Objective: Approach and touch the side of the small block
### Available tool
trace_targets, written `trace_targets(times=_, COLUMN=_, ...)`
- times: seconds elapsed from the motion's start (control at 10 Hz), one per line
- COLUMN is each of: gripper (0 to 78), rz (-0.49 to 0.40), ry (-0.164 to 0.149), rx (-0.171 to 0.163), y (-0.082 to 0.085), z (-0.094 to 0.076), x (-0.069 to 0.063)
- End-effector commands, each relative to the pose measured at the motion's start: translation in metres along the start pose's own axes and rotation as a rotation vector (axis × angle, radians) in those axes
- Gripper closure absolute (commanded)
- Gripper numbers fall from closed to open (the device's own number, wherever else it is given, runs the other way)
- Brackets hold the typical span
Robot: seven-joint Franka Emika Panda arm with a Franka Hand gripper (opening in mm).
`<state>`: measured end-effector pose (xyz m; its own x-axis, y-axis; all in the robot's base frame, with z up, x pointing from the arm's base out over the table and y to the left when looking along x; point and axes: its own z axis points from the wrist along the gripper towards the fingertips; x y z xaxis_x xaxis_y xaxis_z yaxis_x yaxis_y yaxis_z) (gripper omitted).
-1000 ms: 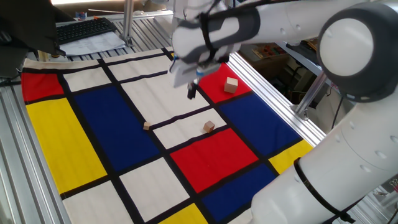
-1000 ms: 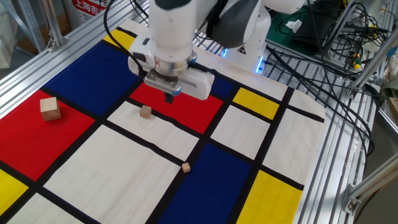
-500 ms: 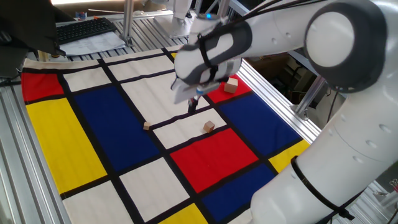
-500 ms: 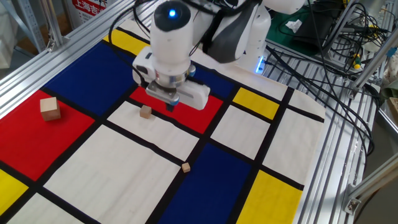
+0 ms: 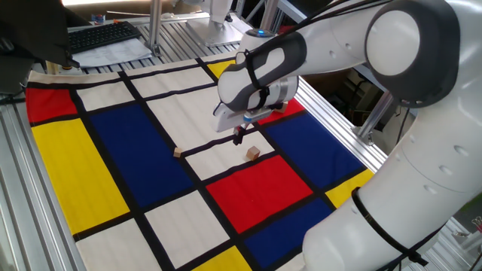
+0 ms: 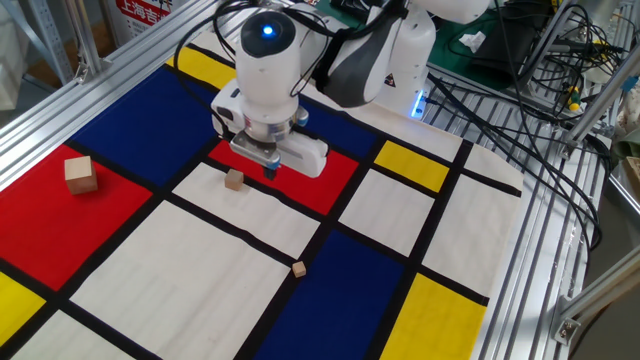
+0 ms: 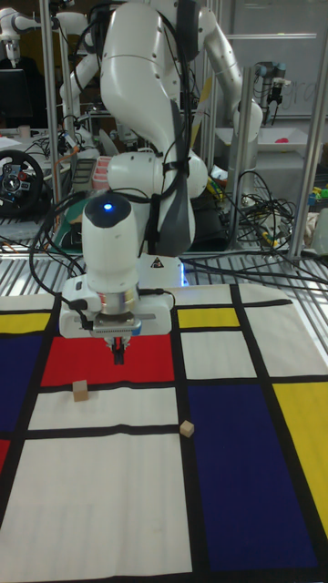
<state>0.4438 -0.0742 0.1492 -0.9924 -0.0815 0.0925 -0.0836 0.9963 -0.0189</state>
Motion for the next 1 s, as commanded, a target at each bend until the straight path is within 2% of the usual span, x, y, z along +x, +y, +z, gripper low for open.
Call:
trace_targets(times=0.1, gripper=77.6, rz=0.004, ry=-0.001, rx=0.005, y=-0.004, z=0.0, x=-0.002)
trace_targets(times=0.6, gripper=77.6, rz=-0.027, ry=-0.009, rx=-0.01, y=-0.028, z=0.021, x=-0.017)
trace_targets(times=1.0, gripper=77.6, rz=-0.048, ry=-0.002, rx=0.006, y=-0.031, z=0.025, x=-0.019)
